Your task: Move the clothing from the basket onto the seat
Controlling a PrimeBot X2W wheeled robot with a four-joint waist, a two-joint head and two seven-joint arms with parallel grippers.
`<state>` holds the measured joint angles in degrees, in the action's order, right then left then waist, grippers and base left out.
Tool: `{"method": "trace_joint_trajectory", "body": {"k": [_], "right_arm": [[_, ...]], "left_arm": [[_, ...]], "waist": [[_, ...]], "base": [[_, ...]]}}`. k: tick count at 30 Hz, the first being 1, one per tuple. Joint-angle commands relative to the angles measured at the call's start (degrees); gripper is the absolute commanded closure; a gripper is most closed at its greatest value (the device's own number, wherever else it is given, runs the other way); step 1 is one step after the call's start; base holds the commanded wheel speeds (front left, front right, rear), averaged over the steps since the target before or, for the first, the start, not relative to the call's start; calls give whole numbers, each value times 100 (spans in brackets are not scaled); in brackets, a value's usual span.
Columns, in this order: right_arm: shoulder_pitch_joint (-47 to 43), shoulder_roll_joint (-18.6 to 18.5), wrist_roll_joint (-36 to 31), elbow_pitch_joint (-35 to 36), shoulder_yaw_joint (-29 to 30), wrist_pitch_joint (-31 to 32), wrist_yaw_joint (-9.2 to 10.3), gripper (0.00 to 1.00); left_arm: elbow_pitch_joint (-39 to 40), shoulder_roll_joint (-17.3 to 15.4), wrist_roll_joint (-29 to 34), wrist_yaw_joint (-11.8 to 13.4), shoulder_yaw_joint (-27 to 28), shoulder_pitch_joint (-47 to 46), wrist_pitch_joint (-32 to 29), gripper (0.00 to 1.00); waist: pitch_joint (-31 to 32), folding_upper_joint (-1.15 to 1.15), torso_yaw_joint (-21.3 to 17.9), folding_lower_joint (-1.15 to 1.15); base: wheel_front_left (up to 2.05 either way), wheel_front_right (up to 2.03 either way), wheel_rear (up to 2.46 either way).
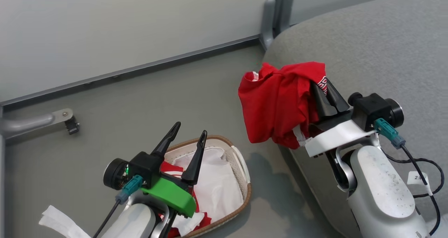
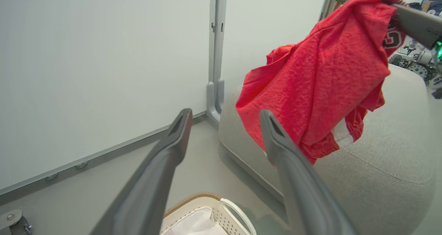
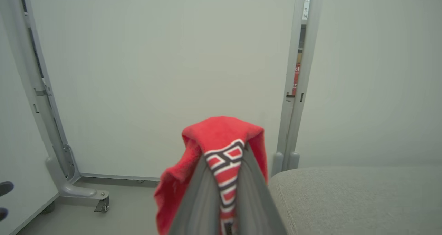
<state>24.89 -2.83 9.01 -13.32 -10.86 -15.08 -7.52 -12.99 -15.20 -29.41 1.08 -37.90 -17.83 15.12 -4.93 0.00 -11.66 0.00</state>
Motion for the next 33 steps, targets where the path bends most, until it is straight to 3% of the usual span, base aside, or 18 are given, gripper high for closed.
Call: {"method": "trace_joint_trajectory", "body": {"k": [1,9,15,23,29,33], "right_arm": [[-93,-12,-5,50,57,-14,6,100],[-190,-10,0,107,264,-14,6,100],[-229,-11,-60,30,383,-14,6,100],[-192,-11,-221,-28,703,-14,6,100],[626,-31,-494,-303,910,-14,7,100],[1512,-302,-600,-530,1165,-14,7,100]], "left_arm": [[2,-21,55,-13,9,-114,4,0],[-76,3,193,-99,-116,-273,3,0],[-112,28,248,-108,-206,-335,-14,0],[-76,47,322,-142,-369,-409,-48,0],[72,17,370,-113,-400,-505,-118,0],[204,2,423,-111,-449,-623,-172,0]], "waist": [[-346,0,-747,0],[-565,0,-1478,0],[-637,0,-1623,0],[-776,0,-1350,0],[-1108,0,-1041,0],[-1428,0,-741,0]], "base": [[0,0,0],[0,0,0],[0,0,0],[0,0,0],[0,0,0],[0,0,0]]}}
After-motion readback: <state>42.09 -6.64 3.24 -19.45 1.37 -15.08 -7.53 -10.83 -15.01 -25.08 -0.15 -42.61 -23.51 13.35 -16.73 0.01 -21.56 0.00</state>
